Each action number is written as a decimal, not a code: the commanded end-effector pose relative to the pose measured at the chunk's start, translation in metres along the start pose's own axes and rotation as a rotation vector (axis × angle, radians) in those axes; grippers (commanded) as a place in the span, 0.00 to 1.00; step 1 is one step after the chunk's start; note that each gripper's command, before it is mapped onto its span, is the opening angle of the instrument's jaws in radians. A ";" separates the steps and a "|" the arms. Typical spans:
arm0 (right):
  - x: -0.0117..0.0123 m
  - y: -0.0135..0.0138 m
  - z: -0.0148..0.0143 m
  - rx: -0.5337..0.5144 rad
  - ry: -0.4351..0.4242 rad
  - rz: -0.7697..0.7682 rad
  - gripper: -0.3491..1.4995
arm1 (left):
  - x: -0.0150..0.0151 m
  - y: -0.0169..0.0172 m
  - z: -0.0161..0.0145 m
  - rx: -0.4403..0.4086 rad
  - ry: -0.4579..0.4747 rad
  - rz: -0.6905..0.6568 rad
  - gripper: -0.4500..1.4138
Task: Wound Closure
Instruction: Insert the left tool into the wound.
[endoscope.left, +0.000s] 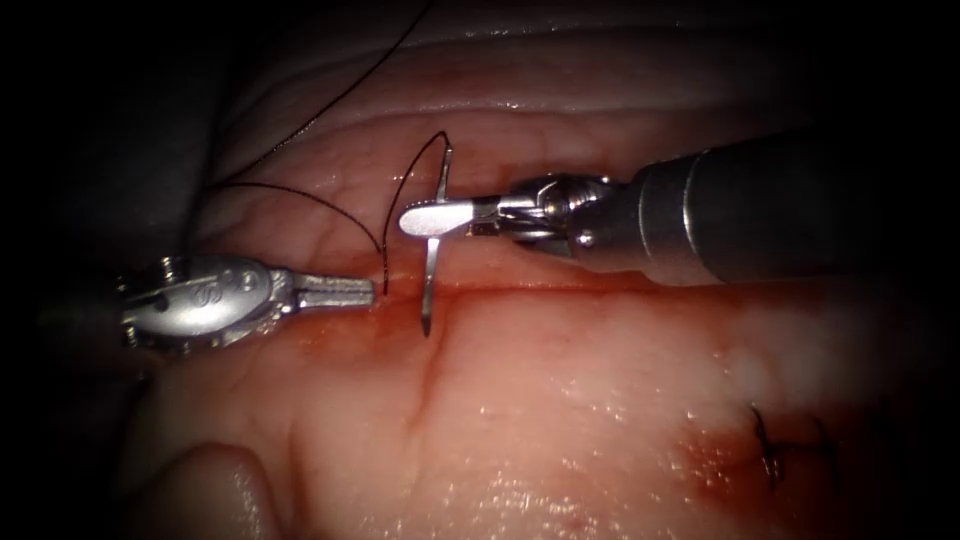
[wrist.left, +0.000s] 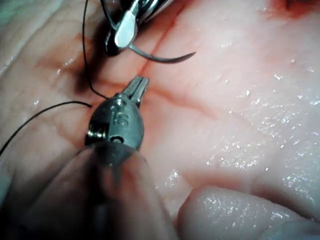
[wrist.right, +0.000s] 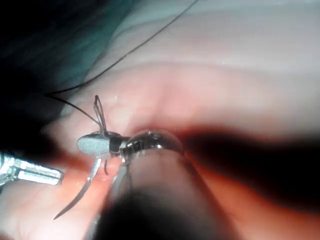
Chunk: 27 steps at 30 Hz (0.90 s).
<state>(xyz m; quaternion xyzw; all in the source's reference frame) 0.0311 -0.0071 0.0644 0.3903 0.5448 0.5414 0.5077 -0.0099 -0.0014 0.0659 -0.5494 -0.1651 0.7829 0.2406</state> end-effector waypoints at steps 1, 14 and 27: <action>-0.0002 0.0002 0.0004 0.000 0.000 -0.020 0.00 | -0.0009 -0.0003 0.0010 -0.002 -0.035 -0.006 0.00; -0.0001 -0.0011 0.0004 -0.006 0.006 -0.121 0.00 | -0.0059 -0.0017 0.0044 -0.011 -0.351 0.024 0.00; -0.0005 -0.0015 0.0005 -0.024 -0.010 -0.252 0.00 | -0.0081 -0.0051 0.0045 0.169 -0.440 0.040 0.00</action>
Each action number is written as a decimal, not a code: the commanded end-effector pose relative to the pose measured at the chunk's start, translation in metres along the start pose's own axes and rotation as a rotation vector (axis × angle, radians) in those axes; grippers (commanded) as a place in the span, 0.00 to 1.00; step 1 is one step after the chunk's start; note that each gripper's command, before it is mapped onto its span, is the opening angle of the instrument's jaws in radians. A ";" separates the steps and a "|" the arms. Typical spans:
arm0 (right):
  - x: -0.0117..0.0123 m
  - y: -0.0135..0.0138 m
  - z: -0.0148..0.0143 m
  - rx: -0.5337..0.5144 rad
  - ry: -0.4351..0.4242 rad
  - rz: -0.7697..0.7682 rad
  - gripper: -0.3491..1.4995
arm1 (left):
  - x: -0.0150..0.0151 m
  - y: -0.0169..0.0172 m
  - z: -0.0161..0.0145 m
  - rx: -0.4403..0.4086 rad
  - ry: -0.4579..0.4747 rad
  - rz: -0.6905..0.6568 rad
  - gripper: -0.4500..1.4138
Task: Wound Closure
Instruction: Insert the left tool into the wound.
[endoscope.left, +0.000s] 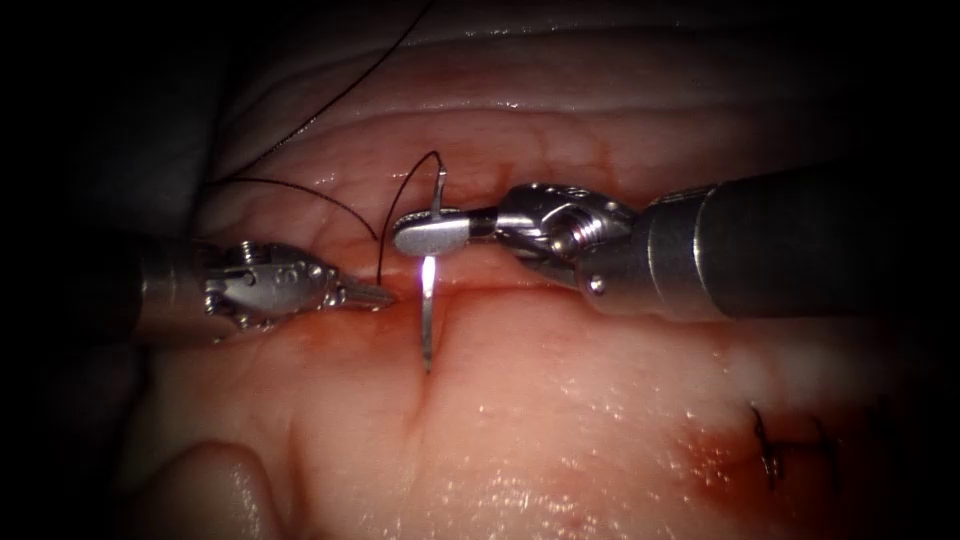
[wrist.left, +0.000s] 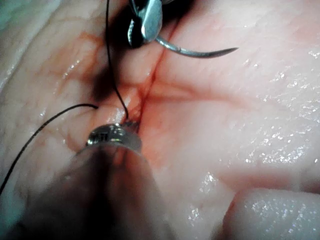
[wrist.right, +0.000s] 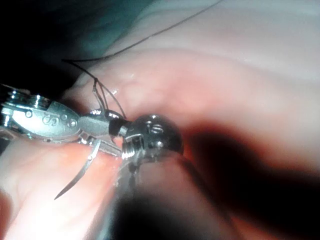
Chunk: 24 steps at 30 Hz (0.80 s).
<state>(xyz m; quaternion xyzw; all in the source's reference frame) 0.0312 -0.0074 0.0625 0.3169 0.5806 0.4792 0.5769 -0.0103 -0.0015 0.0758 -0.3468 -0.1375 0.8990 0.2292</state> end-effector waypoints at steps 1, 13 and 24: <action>-0.0006 0.0003 0.0006 -0.003 -0.005 -0.018 0.00 | -0.0002 -0.0001 0.0007 0.019 -0.012 0.011 0.00; -0.0002 0.0025 0.0023 -0.121 0.033 -0.329 0.00 | -0.0020 0.0026 0.0018 -0.050 -0.284 0.075 0.00; -0.0020 0.0034 0.0043 -0.168 0.078 -0.652 0.00 | -0.0016 0.0028 0.0017 -0.079 -0.353 0.079 0.27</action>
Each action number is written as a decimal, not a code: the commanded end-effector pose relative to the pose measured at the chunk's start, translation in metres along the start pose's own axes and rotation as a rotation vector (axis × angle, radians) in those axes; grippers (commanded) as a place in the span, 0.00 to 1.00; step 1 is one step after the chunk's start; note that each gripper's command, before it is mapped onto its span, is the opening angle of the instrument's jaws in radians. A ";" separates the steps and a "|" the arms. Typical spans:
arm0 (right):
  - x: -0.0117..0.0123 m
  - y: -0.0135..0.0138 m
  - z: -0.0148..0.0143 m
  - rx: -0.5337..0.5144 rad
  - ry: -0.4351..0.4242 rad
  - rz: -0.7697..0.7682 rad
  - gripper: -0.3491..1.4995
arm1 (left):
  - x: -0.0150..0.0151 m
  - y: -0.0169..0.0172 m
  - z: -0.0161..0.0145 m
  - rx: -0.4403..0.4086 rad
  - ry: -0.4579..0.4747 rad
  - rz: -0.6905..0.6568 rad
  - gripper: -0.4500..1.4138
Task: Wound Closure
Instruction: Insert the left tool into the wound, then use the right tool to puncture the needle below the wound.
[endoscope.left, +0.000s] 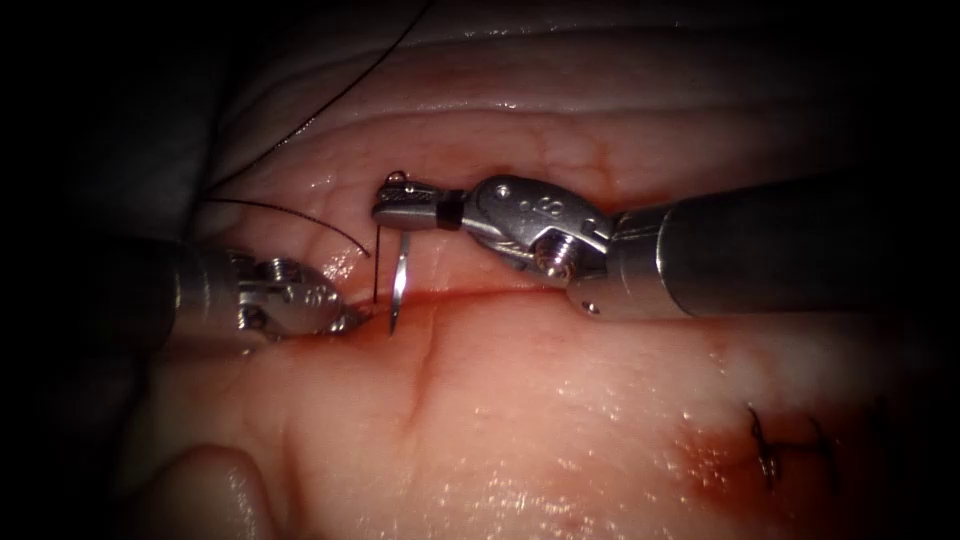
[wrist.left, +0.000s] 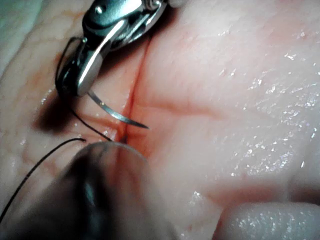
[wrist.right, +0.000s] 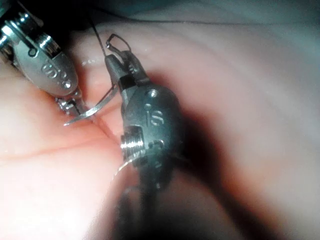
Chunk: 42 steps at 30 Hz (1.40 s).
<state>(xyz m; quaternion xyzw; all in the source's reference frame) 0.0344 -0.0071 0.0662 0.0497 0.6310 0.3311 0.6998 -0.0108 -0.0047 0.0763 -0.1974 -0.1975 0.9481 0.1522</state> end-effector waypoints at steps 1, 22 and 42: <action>-0.0008 -0.0001 0.0007 -0.002 0.007 -0.027 0.00 | 0.0002 0.0000 0.0007 0.000 0.001 0.001 0.31; -0.0014 -0.0012 0.0011 -0.059 0.103 -0.272 0.00 | 0.0001 0.0009 0.0004 0.001 -0.001 0.006 0.37; -0.0050 -0.0034 0.0008 -0.043 0.065 -0.304 0.00 | 0.0006 0.0009 -0.0013 -0.001 0.044 -0.008 0.40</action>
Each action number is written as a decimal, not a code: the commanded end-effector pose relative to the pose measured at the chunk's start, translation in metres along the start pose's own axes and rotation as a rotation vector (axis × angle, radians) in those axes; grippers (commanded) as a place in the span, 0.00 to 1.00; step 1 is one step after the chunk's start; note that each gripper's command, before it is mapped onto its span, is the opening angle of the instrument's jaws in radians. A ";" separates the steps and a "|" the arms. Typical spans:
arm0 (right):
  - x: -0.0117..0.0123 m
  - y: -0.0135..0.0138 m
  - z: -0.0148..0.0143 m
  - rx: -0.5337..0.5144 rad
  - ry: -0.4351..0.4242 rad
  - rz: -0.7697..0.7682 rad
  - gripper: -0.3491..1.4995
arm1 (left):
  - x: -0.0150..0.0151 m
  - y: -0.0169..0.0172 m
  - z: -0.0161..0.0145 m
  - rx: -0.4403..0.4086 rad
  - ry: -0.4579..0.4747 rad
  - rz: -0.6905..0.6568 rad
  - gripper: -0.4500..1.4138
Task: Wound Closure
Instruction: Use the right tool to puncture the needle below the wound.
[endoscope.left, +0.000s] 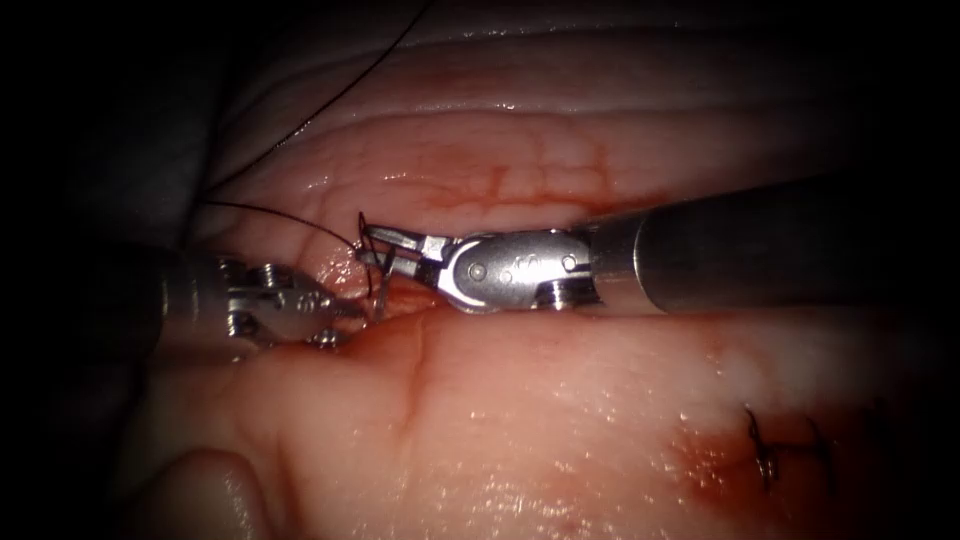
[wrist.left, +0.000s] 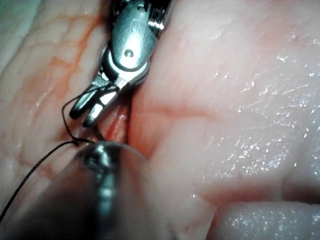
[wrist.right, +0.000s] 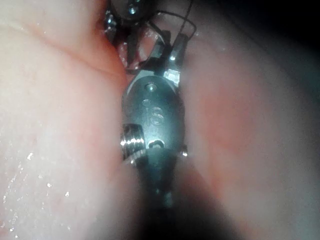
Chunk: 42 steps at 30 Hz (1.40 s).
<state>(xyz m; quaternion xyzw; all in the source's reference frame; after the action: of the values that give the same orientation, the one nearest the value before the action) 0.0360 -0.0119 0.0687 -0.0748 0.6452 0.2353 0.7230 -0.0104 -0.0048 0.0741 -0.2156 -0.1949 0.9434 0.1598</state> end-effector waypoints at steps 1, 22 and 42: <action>-0.0002 -0.0003 0.0006 0.006 -0.005 0.023 0.00 | 0.0004 -0.0001 0.0003 -0.001 0.021 -0.005 0.41; -0.0012 0.0014 0.0004 0.012 -0.173 0.023 0.00 | 0.0033 0.0035 -0.0065 0.191 0.300 -0.043 0.33; -0.0012 -0.0007 -0.0008 0.129 -0.187 -0.174 0.00 | 0.0031 0.0069 -0.0046 0.153 0.276 -0.030 0.32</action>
<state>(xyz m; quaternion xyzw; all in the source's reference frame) 0.0349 -0.0128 0.0692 -0.0584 0.5787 0.1366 0.8019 -0.0119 -0.0082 0.0655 -0.3274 -0.1021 0.9142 0.2159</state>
